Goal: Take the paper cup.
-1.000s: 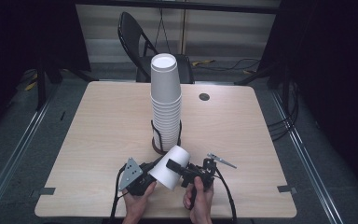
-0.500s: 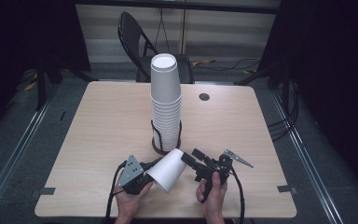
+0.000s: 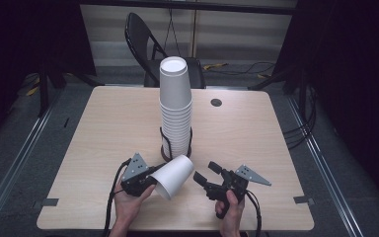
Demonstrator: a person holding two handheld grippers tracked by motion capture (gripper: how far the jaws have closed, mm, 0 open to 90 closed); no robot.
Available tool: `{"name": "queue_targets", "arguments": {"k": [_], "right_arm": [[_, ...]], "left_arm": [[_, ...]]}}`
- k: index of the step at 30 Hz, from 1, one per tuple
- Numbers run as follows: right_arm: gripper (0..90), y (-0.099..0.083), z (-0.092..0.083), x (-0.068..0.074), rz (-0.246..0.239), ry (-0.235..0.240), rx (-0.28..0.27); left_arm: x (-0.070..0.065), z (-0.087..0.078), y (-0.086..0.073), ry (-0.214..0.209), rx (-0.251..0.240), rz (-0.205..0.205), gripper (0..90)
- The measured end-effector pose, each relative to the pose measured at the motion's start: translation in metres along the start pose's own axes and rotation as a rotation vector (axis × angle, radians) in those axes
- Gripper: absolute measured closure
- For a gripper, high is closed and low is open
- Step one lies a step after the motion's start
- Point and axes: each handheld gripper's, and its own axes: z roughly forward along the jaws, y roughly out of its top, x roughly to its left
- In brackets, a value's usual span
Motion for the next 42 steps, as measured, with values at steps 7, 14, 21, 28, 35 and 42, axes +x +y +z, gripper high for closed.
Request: {"name": "queue_targets", "arguments": {"k": [7, 14, 21, 28, 35, 42], "right_arm": [[13.0, -0.005, 0.0, 0.006, -0.163, -0.028, -0.008], [13.6, -0.009, 0.002, 0.011, -0.239, 0.0, 0.023], [14.7, -0.014, 0.006, 0.016, -0.347, -0.029, 0.085], [14.5, -0.018, 0.009, 0.022, -0.52, -0.075, 0.19], [14.5, -0.025, 0.016, 0.027, -0.645, -0.074, 0.236], [13.4, -0.027, 0.013, 0.038, -0.747, -0.034, 0.221]], "left_arm": [[0.007, -0.004, 0.013, -0.002, 0.043, -0.022, 86.8], [0.011, -0.004, 0.019, -0.015, 0.091, -0.056, 86.8], [0.013, -0.006, 0.031, -0.005, 0.165, -0.036, 86.7], [0.016, -0.006, 0.035, -0.021, 0.228, -0.037, 86.7], [0.018, -0.001, 0.042, -0.056, 0.308, -0.034, 86.7], [0.019, 0.002, 0.044, -0.096, 0.359, -0.034, 86.7]]}}
